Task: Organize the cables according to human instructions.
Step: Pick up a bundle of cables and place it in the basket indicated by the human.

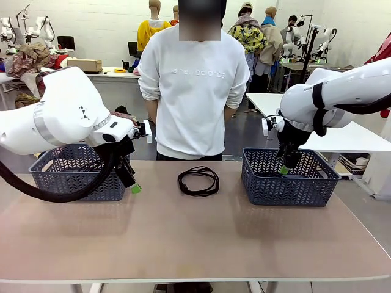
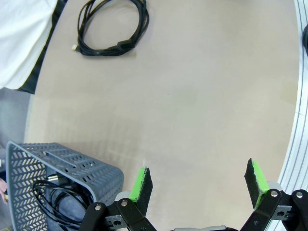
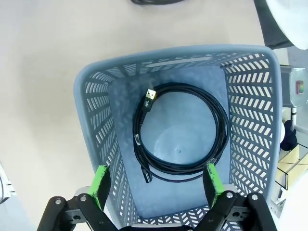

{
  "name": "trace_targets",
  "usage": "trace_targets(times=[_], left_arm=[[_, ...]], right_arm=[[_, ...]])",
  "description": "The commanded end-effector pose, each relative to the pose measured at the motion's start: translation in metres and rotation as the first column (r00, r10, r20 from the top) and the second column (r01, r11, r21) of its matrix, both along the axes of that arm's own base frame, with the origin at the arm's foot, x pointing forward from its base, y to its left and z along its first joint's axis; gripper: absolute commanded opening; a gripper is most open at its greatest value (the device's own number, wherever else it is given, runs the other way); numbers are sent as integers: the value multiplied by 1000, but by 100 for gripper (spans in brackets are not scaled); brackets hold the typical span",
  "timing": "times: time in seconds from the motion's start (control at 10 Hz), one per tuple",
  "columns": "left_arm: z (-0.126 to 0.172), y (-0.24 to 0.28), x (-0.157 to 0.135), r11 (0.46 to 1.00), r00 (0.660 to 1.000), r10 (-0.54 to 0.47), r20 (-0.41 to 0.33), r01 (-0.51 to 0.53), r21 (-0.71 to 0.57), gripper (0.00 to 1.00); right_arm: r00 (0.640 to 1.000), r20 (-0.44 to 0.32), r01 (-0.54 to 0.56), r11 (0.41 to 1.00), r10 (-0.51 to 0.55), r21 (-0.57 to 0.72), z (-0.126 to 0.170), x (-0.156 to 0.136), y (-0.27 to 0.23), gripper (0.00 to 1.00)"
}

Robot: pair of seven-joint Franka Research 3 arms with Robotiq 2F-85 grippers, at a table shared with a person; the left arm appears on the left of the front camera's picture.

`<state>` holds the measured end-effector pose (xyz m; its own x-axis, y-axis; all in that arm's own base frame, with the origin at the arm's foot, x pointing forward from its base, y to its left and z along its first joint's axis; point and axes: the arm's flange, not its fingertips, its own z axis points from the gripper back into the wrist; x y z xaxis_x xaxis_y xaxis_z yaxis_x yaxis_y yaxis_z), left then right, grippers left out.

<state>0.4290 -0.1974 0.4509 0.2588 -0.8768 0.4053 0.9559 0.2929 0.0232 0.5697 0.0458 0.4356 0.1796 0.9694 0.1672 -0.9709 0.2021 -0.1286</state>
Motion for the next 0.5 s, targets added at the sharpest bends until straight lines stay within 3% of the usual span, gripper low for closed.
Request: trace_targets(times=[0.0,0.1,0.4], left_arm=[[0,2,0,1000,1000,5,2,-5,0,100],[0,2,0,1000,1000,5,2,-5,0,100],[0,2,0,1000,1000,5,2,-5,0,100]], right_arm=[[1000,0,2,1000,-2,0,0,0,-1,100],[997,9,77,997,-77,29,10,1,0,100],[965,-18,264,960,-263,94,24,-37,24,100]])
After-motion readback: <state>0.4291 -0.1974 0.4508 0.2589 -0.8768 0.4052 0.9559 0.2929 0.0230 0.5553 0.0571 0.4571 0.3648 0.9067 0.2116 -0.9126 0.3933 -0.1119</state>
